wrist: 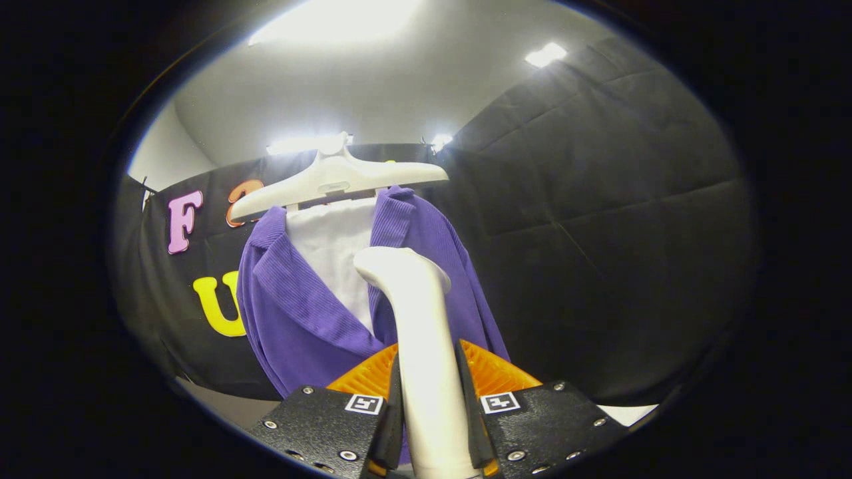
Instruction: Iron the clothes twice with a garment steamer, once on the left side and once on the right side.
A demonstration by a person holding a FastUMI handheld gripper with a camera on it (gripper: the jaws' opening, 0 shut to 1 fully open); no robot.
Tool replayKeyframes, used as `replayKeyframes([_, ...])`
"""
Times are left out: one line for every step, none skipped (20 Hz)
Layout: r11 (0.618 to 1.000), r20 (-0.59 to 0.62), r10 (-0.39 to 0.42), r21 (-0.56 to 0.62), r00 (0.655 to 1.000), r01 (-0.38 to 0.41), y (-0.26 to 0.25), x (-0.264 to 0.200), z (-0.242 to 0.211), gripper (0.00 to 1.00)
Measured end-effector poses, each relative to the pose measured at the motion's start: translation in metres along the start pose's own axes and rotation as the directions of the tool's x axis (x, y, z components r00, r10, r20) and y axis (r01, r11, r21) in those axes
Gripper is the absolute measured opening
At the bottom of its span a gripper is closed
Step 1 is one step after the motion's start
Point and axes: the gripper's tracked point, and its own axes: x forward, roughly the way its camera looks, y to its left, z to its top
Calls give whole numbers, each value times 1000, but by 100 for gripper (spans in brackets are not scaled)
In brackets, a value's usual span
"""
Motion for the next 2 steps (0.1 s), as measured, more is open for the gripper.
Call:
replayKeyframes([1000, 12, 1, -3, 1000, -1, 4, 5, 4, 39])
replayKeyframes([1000, 24, 2, -10, 1000, -2, 7, 8, 9, 39])
